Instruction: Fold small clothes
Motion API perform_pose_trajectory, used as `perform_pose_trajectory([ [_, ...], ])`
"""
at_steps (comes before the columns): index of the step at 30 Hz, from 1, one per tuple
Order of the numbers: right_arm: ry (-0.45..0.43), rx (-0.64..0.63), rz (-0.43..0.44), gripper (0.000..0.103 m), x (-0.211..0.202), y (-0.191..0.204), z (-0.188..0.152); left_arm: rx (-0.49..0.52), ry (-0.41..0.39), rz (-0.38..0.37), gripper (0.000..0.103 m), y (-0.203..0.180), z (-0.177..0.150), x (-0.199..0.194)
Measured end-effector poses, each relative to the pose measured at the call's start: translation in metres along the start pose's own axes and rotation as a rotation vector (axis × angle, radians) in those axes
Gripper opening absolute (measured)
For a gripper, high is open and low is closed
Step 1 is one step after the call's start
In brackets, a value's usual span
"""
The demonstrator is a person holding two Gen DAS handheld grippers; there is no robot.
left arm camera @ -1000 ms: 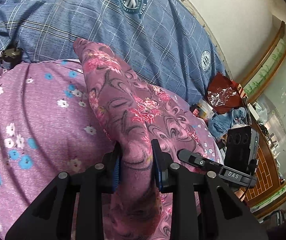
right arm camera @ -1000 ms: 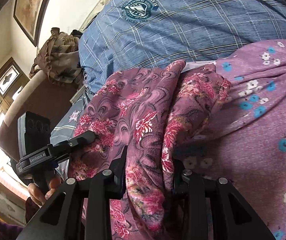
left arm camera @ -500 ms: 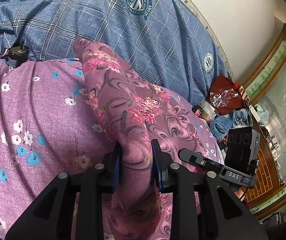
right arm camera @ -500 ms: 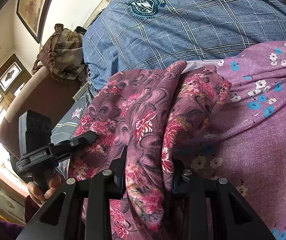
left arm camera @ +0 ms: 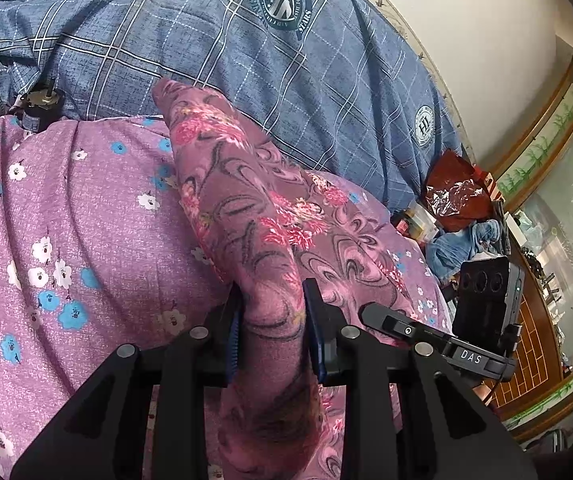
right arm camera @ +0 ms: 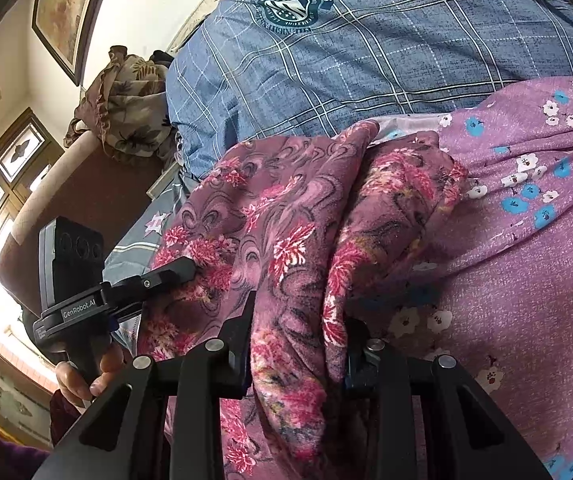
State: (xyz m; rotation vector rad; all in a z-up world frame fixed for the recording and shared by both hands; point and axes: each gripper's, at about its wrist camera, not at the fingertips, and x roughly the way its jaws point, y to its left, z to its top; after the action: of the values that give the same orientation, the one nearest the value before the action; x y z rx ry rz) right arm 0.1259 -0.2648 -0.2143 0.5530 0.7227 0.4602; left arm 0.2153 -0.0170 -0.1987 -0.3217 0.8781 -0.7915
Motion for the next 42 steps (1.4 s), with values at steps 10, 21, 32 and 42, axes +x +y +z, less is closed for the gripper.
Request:
perform_pose_trajectory([
  [10, 0.024, 0.015, -0.016, 0.032, 0.006, -0.002, 0.000, -0.001, 0.022, 0.023, 0.025, 0.000, -0.002, 0.006],
  [21, 0.046, 0.039, -0.053, 0.032, 0.013, -0.008, -0.006, -0.005, 0.061, 0.055, 0.025, 0.003, -0.004, 0.021],
  [32, 0.130, 0.096, -0.135, 0.040, 0.034, -0.028, -0.012, -0.042, 0.149, 0.187, 0.032, 0.014, -0.011, 0.040],
  [42, 0.075, 0.124, -0.201, 0.058, 0.002, -0.042, 0.002, 0.019, -0.037, 0.326, 0.051, 0.000, 0.016, 0.006],
])
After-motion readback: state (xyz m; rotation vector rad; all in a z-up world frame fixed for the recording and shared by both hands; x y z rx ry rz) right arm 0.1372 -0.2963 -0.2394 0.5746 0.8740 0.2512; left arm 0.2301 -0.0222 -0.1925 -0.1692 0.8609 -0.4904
